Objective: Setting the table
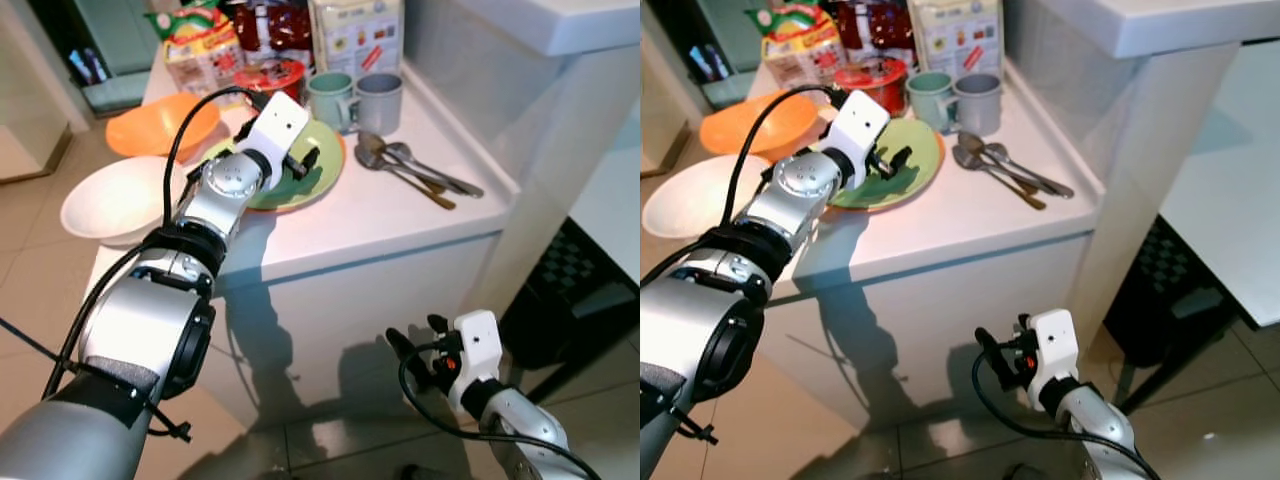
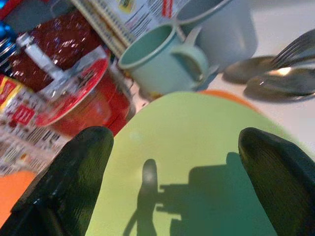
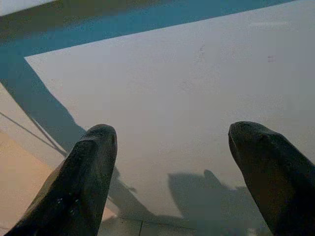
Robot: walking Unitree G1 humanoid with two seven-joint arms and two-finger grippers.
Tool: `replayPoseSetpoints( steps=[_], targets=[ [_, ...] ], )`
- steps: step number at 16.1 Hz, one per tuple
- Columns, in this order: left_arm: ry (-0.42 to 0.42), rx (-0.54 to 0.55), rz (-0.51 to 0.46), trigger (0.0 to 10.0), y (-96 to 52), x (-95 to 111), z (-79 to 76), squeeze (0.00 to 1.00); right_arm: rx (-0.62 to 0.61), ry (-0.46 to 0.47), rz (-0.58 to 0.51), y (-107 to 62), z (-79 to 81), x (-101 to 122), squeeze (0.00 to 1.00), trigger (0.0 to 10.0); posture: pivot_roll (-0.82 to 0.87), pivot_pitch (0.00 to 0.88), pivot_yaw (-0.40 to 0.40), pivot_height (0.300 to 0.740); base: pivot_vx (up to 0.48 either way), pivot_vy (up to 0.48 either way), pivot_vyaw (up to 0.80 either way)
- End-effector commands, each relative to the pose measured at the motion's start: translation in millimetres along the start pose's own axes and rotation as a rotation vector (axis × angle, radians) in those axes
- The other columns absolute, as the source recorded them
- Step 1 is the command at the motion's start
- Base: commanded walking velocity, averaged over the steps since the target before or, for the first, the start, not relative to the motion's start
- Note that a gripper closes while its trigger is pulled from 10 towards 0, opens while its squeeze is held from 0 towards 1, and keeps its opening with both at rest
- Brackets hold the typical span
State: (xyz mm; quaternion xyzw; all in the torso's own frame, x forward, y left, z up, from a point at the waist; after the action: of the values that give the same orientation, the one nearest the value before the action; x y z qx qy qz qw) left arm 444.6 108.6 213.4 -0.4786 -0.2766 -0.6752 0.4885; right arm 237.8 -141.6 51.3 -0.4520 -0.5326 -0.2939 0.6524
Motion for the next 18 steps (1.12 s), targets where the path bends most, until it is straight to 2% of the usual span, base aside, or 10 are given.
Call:
replayPoseSetpoints(
  steps=[1, 3, 10, 13, 18],
  targets=[
    [0.007, 0.019, 0.045, 10.0, -3.6, -12, 6.3, 0.00, 0.004, 0.003, -0.001, 0.4, 1.5, -1, 0.00, 10.0, -0.04, 0.059, 0.143, 0.740, 0.000, 0.000, 0.00],
    [0.017, 0.008, 0.065, 10.0, -4.2, -14, 6.9, 0.00, -0.001, 0.004, -0.002, -0.7, 2.0, -1, 0.00, 10.0, -0.04, 0.055, 0.151, 0.740, 0.000, 0.000, 0.00],
    [0.022, -0.085, 0.174, 10.0, -8.5, -40, -5.8, 0.00, -0.008, 0.012, 0.002, -2.6, 5.2, -4, 0.00, 10.0, -0.05, 0.058, 0.160, 0.740, 0.000, 0.000, 0.00],
    [0.054, -0.111, 0.123, 10.0, -9.8, -29, 1.1, 0.00, -0.015, 0.019, 0.014, -4.1, 3.5, -8, 0.00, 10.0, -0.04, 0.061, 0.159, 0.740, 0.000, 0.000, 0.00],
    [0.042, -0.111, 0.087, 10.0, -9.9, -20, 5.6, 0.00, -0.001, 0.018, 0.023, 0.9, 4.4, -10, 0.00, 10.0, -0.02, 0.057, 0.151, 0.740, 0.000, 0.000, 0.00]
  ],
)
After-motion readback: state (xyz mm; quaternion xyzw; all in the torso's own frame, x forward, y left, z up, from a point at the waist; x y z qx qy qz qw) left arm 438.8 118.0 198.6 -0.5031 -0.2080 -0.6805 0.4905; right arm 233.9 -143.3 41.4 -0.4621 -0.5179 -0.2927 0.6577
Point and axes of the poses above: a point about 5 cm out from each wrist's last joint towards the gripper, its own y axis pointing out of the wrist towards the gripper, its own x axis along the axis of the wrist's last joint, z = x × y, the point moved 3 cm from there along y, pointing out of the wrist towards the gripper, and after that the axes turned 6 degrees about -y, right-handed, at the moved point
